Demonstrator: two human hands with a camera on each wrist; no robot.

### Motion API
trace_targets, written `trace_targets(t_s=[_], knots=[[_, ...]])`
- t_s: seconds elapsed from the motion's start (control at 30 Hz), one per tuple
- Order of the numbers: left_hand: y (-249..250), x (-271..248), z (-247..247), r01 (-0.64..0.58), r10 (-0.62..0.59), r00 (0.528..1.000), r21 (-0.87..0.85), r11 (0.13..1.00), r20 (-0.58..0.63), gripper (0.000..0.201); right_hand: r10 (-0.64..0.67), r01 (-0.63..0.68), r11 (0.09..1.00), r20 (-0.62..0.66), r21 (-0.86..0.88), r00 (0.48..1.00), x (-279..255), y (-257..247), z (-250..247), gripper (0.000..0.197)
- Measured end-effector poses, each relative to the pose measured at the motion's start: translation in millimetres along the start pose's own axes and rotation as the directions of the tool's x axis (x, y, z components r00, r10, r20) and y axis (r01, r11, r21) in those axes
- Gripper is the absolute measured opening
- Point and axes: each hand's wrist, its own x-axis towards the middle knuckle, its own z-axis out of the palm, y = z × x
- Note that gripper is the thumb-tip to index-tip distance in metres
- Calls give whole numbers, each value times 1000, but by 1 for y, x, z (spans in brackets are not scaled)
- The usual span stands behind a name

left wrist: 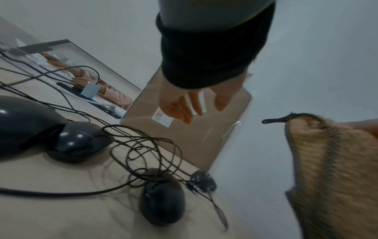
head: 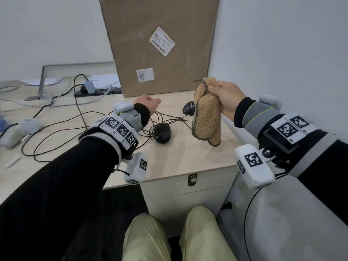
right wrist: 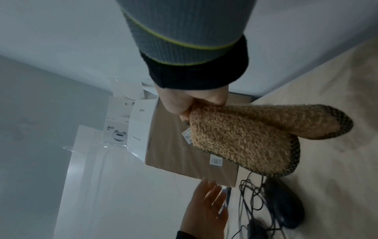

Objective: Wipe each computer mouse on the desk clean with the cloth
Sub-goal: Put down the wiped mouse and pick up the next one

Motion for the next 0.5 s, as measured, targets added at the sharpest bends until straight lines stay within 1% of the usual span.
trace_targets(t_s=[0.03,0.07,0.1,0.17,0.2,0.23,0.27,0.3,0.33,0.37,0.4,0.43,0.47,0.5], knots=[[7,-6,2,-50,61,995,-149,988,72,35,-4,2,998,28,67,1000,-3,-6,5,22],[14,-14,6,-59,108,979,-266,962,173,43,-5,-1,991,46,134,999,-4,-9,8,23],[21,-23,10,-34,145,950,-371,928,277,48,-6,-5,983,59,185,998,-5,-13,11,23],[32,-38,15,56,215,864,-510,858,456,50,-14,1,965,47,262,999,-7,-20,18,22],[36,-45,18,72,268,823,-560,825,501,45,-25,12,956,40,294,999,-7,-23,21,23],[37,-48,22,49,333,798,-606,794,501,37,-29,18,947,31,320,999,-7,-25,22,23],[37,-50,25,4,377,798,-630,776,470,29,-26,15,939,26,343,999,-6,-25,21,23],[37,-49,28,-40,389,823,-640,767,414,31,-15,7,944,22,330,1000,-5,-24,20,20],[38,-47,29,-78,375,859,-634,770,350,40,5,-5,964,0,264,1000,-3,-22,16,17],[39,-45,29,-113,360,888,-622,775,287,42,23,-18,993,-44,119,999,-3,-20,11,15],[42,-45,28,-154,360,902,-600,785,239,35,39,-48,996,-113,-77,993,-2,-17,4,21],[46,-44,27,-196,371,906,-575,794,202,26,40,-98,952,-197,-291,979,-1,-15,-4,36],[50,-43,25,-242,380,911,-537,808,161,20,4,-131,884,-274,-449,962,-2,-12,-10,53],[53,-39,24,-274,379,917,-497,823,122,21,-45,-124,843,-299,-524,953,-6,-11,-13,63]])
